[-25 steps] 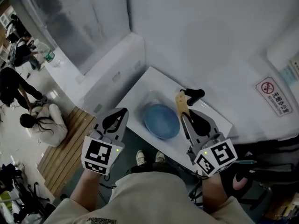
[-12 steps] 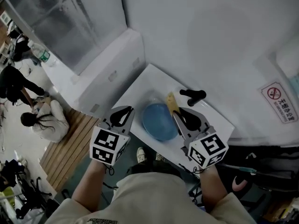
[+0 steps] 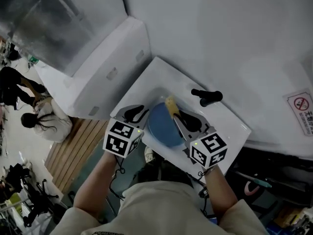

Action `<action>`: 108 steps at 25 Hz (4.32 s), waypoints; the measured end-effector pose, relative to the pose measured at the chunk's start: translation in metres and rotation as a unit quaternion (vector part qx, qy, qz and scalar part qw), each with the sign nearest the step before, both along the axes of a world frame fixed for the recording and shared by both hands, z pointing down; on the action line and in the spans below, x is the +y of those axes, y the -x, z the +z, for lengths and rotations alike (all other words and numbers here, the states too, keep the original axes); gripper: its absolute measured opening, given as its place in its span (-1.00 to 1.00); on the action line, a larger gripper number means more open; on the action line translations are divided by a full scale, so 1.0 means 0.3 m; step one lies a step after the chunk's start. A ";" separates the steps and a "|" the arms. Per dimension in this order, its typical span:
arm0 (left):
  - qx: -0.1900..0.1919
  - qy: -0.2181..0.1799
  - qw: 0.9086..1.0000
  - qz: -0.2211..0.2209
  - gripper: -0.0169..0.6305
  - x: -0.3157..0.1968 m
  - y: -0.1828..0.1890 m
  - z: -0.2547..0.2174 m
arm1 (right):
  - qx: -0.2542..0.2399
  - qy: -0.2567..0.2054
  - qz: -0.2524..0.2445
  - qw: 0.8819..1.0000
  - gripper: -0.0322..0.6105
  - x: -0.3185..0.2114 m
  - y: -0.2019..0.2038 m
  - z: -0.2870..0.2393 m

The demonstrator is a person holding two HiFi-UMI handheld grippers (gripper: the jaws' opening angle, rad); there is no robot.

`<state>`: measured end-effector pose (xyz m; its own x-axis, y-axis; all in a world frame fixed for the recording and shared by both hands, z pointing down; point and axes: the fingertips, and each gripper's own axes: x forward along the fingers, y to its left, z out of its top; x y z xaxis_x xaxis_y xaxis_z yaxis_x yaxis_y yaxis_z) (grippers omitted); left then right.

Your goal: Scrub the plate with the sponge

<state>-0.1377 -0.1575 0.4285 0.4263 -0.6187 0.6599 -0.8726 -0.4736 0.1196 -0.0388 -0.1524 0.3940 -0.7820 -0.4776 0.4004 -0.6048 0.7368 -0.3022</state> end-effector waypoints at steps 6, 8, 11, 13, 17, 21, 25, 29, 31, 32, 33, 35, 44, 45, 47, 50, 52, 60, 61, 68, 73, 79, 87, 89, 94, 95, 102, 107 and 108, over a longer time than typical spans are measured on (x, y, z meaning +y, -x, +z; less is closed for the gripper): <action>0.006 0.082 0.996 0.017 -0.58 -0.006 -0.018 0.235 | 0.015 0.042 -0.006 0.999 -0.70 -0.040 0.028 0.177; 0.008 0.107 0.994 0.014 -0.57 0.000 -0.014 0.307 | 0.022 0.057 -0.007 0.998 -0.70 -0.048 0.038 0.243; 0.012 0.149 0.989 0.014 -0.51 0.020 -0.012 0.406 | 0.035 0.079 -0.011 0.996 -0.70 -0.043 0.050 0.346; -0.007 0.170 0.985 0.011 -0.49 0.024 0.005 0.471 | 0.044 0.094 -0.015 0.994 -0.70 -0.034 0.060 0.412; -0.040 0.210 0.977 0.016 -0.45 0.027 0.029 0.587 | 0.054 0.114 -0.029 0.992 -0.70 -0.004 0.086 0.507; -0.030 0.249 0.967 0.035 -0.45 0.035 -0.005 0.636 | 0.064 0.122 -0.038 0.990 -0.70 0.015 0.094 0.552; -0.033 0.282 0.958 0.043 -0.56 0.048 -0.014 0.706 | 0.077 0.136 -0.048 0.986 -0.70 0.022 0.093 0.626; -0.029 0.292 0.955 0.035 -0.64 0.046 -0.008 0.726 | 0.087 0.170 -0.081 0.978 -0.69 0.056 0.110 0.714; -0.035 0.289 0.956 0.036 -0.65 0.045 -0.006 0.729 | 0.088 0.183 -0.102 0.974 -0.69 0.074 0.130 0.755; -0.040 0.287 0.956 0.037 -0.66 0.043 -0.006 0.730 | 0.091 0.187 -0.111 0.972 -0.69 0.079 0.142 0.774; -0.043 0.286 0.957 0.038 -0.66 0.042 -0.007 0.731 | 0.094 0.189 -0.119 0.970 -0.69 0.081 0.155 0.791; -0.041 0.283 0.957 0.040 -0.68 0.037 -0.014 0.724 | 0.099 0.189 -0.131 0.968 -0.70 0.081 0.180 0.817; -0.037 0.274 0.961 0.025 -0.73 0.023 -0.006 0.715 | 0.144 0.170 -0.121 0.967 -0.70 -0.011 0.194 0.925; -0.039 0.273 0.961 0.022 -0.73 0.021 -0.002 0.715 | 0.148 0.168 -0.116 0.968 -0.70 -0.029 0.184 0.936; -0.043 0.267 0.963 0.009 -0.75 0.013 0.009 0.715 | 0.151 0.165 -0.104 0.969 -0.70 -0.066 0.160 0.958; -0.046 0.263 0.964 -0.005 -0.77 0.004 0.017 0.717 | 0.193 0.158 -0.097 0.964 -0.70 -0.102 0.091 1.003; -0.042 0.262 0.964 -0.008 -0.77 0.004 0.017 0.715 | 0.238 0.150 -0.099 0.955 -0.70 -0.108 0.030 1.036; -0.047 0.252 0.967 -0.007 -0.78 -0.003 0.017 0.715 | 0.321 0.166 -0.097 0.927 -0.70 -0.004 -0.184 1.067; -0.049 0.248 0.967 -0.007 -0.79 -0.004 0.019 0.714 | 0.324 0.170 -0.101 0.925 -0.70 0.025 -0.197 1.057; -0.069 0.236 0.969 -0.010 -0.85 -0.005 0.028 0.716 | 0.277 0.239 -0.160 0.917 -0.70 0.292 -0.174 0.941; -0.067 0.237 0.969 -0.006 -0.85 0.004 0.021 0.722 | 0.216 0.241 -0.221 0.920 -0.70 0.400 -0.036 0.799; -0.046 0.259 0.965 0.007 -0.82 0.013 0.016 0.722 | 0.106 0.232 -0.248 0.934 -0.70 0.340 0.163 0.762; -0.057 0.257 0.964 0.029 -0.80 0.033 0.017 0.716 | 0.116 0.209 -0.152 0.959 -0.70 0.075 0.202 0.912; -0.064 0.256 0.964 0.024 -0.81 0.032 0.021 0.722 | 0.140 0.204 -0.137 0.959 -0.70 0.034 0.174 0.952; -0.075 0.254 0.964 0.019 -0.82 0.029 0.027 0.725 | 0.235 0.195 -0.103 0.947 -0.70 0.003 -0.009 1.047; -0.077 0.253 0.964 0.019 -0.82 0.029 0.025 0.726 | 0.248 0.199 -0.098 0.943 -0.70 0.010 -0.050 1.058; -0.084 0.254 0.963 0.018 -0.82 0.031 0.027 0.729 | 0.287 0.226 -0.111 0.924 -0.70 0.143 -0.197 1.009; -0.086 0.256 0.963 0.021 -0.82 0.031 0.026 0.732 | 0.274 0.247 -0.202 0.907 -0.70 0.307 -0.168 0.893; -0.086 0.257 0.962 0.022 -0.82 0.031 0.025 0.732 | 0.261 0.249 -0.222 0.906 -0.70 0.333 -0.140 0.864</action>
